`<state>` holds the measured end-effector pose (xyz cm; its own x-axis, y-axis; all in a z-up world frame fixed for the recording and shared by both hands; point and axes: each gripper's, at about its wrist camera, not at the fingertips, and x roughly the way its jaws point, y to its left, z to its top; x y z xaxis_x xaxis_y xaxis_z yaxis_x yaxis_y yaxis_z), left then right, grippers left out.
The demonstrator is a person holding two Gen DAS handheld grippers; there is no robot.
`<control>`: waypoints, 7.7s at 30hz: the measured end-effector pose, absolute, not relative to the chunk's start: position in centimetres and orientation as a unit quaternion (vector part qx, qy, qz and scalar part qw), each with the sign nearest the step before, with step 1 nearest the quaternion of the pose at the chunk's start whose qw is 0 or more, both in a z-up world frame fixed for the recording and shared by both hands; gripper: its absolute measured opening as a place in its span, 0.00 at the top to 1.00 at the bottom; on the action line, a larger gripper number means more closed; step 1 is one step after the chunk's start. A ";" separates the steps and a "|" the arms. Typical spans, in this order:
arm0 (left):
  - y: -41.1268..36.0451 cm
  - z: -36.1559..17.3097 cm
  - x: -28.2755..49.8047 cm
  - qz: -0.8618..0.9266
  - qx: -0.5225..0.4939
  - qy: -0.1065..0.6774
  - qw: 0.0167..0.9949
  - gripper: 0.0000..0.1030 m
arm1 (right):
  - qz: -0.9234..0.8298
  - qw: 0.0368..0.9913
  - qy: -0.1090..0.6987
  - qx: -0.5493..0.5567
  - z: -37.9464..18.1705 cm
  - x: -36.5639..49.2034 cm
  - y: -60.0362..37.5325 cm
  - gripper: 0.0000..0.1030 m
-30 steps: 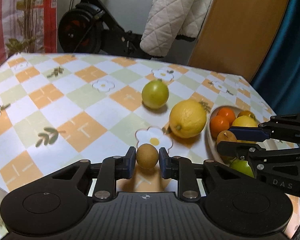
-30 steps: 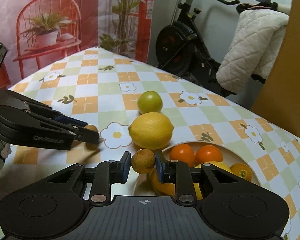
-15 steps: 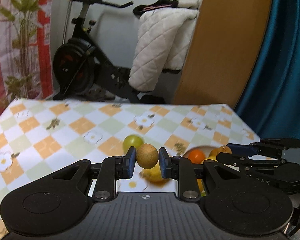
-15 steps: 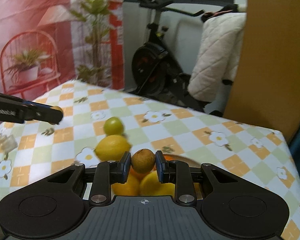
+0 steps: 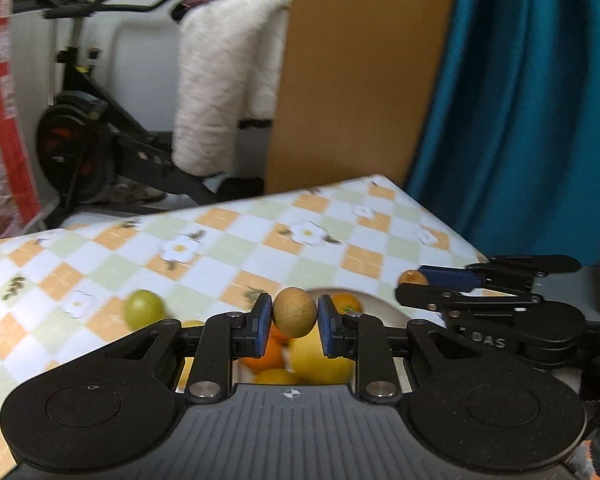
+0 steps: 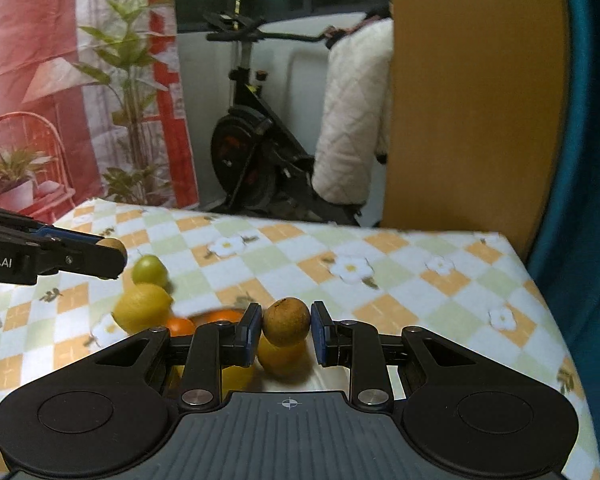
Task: Organize fruits
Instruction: 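Carry the brown fruit over the plate and open the left gripper, then move the left gripper to the green lime, then close the left gripper on the green lime and lift it, then lower the green lime onto the plate and open the left gripper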
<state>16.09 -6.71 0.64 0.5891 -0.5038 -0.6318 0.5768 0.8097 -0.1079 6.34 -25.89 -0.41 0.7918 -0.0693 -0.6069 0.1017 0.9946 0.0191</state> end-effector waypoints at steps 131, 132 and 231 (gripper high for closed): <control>4.1 -5.5 28.9 -0.304 -0.078 0.426 0.848 0.54 | 0.105 0.894 0.432 -0.047 -4.3 25.5 -10.4 0.58; 4.0 -5.1 28.7 -0.305 -0.076 0.424 0.850 0.54 | 0.104 0.897 0.428 -0.045 -3.9 25.2 -10.4 0.58; -12.3 -3.3 19.1 -0.365 0.043 0.408 0.836 0.53 | -0.035 0.918 0.392 0.051 -3.0 9.3 -24.4 0.50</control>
<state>19.10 -12.33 -3.26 0.4010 -0.5750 -0.7132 0.6449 0.7301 -0.2260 9.28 -24.40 -2.97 0.6906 -0.0245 -0.7228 0.1050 0.9922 0.0666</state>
